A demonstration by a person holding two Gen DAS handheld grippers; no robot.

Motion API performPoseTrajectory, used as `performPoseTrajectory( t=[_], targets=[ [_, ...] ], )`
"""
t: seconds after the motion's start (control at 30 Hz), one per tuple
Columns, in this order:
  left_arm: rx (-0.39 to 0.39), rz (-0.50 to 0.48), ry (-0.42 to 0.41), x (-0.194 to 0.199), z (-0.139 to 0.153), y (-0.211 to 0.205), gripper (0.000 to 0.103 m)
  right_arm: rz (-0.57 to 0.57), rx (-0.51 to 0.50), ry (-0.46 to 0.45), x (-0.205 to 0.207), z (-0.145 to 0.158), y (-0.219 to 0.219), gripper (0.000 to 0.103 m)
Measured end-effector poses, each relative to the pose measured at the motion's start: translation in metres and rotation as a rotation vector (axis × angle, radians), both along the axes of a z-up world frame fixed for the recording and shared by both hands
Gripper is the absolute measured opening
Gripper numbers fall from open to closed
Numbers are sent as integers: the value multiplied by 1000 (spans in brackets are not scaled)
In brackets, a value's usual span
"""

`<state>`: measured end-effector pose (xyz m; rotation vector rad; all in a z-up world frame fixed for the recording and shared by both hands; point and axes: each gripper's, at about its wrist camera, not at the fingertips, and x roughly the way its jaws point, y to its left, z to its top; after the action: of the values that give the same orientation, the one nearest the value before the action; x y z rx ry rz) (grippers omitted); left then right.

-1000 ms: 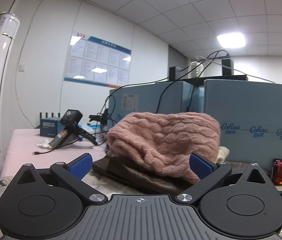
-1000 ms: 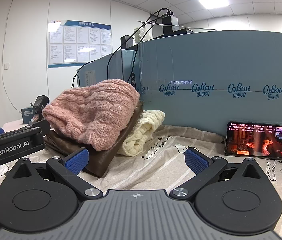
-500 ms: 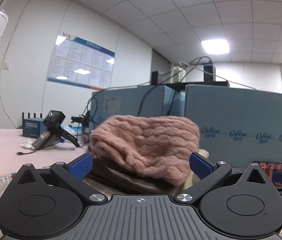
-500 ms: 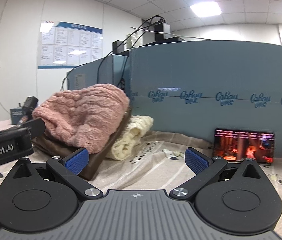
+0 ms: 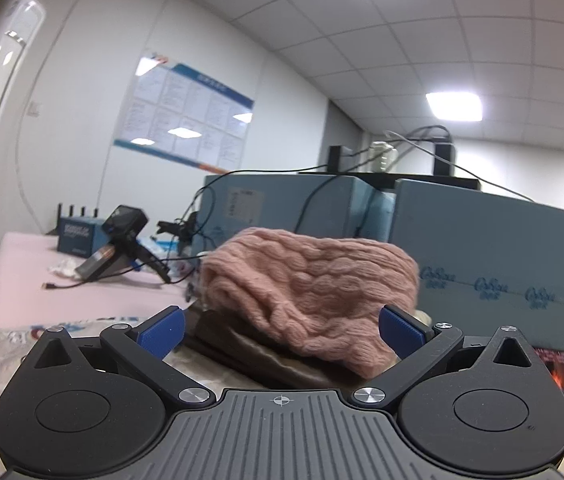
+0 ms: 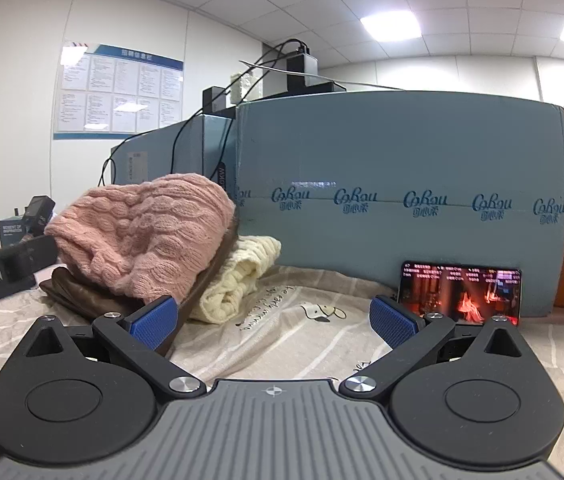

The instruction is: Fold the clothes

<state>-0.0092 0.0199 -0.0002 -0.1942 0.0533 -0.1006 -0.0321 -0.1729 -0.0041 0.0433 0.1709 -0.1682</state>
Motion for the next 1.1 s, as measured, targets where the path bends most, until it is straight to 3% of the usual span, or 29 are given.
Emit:
performPoseTrajectory(
  t=[0.4, 0.73, 0.9, 1.1],
  targets=[
    [-62, -52, -34, -3, -1, 9, 103, 44, 49, -4, -13, 4, 9, 103],
    [-84, -183, -179, -20, 2, 8, 103, 39, 59, 8, -59, 16, 11, 103],
    [-51, -271, -276, -37, 12, -4, 103, -13, 26, -25, -92, 29, 6, 103],
    [-40, -446, -292, -52, 31, -39, 103, -166, -15, 17, -129, 40, -19, 103]
  ],
)
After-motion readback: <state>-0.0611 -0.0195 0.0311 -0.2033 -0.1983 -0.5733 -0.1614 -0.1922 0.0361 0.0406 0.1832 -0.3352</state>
